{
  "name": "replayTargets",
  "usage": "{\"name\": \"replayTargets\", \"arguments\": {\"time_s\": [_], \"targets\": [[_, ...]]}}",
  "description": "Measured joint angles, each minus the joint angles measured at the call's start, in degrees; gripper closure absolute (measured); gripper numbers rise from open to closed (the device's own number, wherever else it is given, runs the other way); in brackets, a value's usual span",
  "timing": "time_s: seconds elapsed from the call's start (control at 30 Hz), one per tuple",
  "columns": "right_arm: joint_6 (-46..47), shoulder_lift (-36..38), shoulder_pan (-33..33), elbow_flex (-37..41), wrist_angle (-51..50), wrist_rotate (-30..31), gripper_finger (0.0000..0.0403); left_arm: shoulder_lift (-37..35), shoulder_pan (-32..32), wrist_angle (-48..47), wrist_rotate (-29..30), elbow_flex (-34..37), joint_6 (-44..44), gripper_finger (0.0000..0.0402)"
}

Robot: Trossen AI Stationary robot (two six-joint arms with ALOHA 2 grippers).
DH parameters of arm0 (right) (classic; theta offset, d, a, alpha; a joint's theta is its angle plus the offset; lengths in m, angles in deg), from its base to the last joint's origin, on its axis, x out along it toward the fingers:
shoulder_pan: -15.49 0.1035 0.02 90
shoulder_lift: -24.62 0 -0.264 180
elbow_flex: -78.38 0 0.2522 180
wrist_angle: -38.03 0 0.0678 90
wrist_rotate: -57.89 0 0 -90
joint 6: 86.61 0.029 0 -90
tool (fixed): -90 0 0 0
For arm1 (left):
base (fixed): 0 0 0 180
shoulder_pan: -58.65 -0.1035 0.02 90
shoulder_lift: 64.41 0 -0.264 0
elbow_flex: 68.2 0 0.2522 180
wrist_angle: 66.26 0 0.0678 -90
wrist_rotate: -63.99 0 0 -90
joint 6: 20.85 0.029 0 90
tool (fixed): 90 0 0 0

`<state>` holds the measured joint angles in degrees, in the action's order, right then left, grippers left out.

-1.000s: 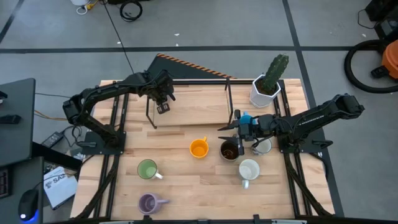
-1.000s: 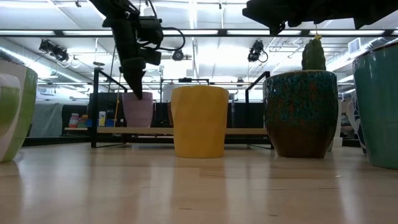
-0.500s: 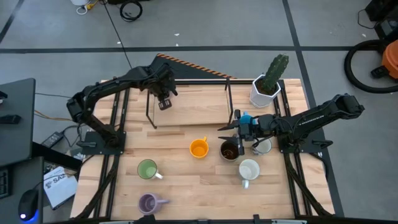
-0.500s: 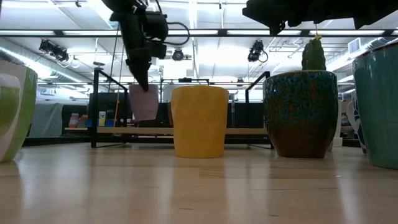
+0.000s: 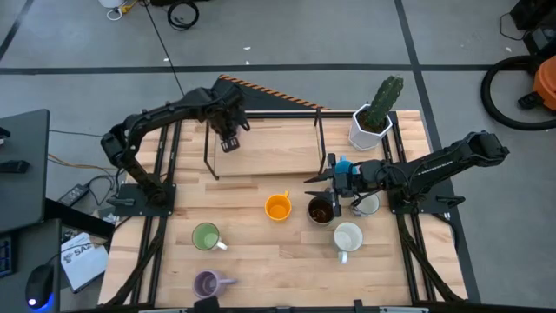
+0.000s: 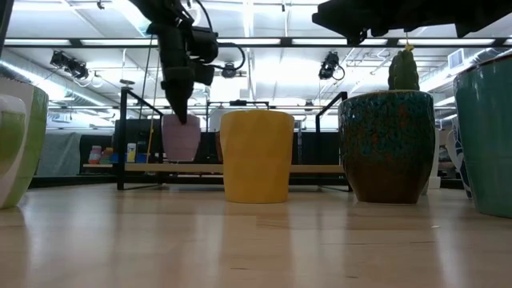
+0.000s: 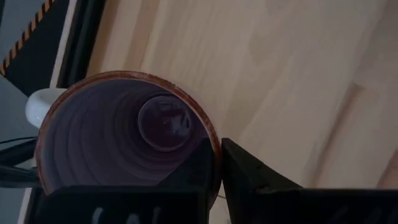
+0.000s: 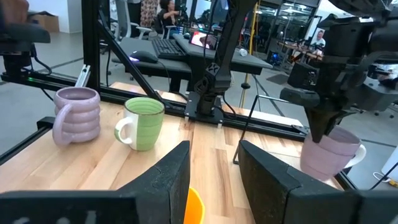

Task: Place coffee mugs
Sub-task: Put the top purple mug on the shelf

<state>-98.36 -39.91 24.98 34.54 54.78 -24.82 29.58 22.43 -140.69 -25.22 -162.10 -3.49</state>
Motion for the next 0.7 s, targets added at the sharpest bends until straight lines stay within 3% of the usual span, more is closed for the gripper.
{"name": "replayTargets", "arguments": {"time_s": [0.7], "targets": [[0.0, 0.0, 0.01, 0.0, 0.24, 0.0, 0.0261, 2.25, -0.73, -0.6, -0.42, -0.04, 1.85, 0.0368]]}}
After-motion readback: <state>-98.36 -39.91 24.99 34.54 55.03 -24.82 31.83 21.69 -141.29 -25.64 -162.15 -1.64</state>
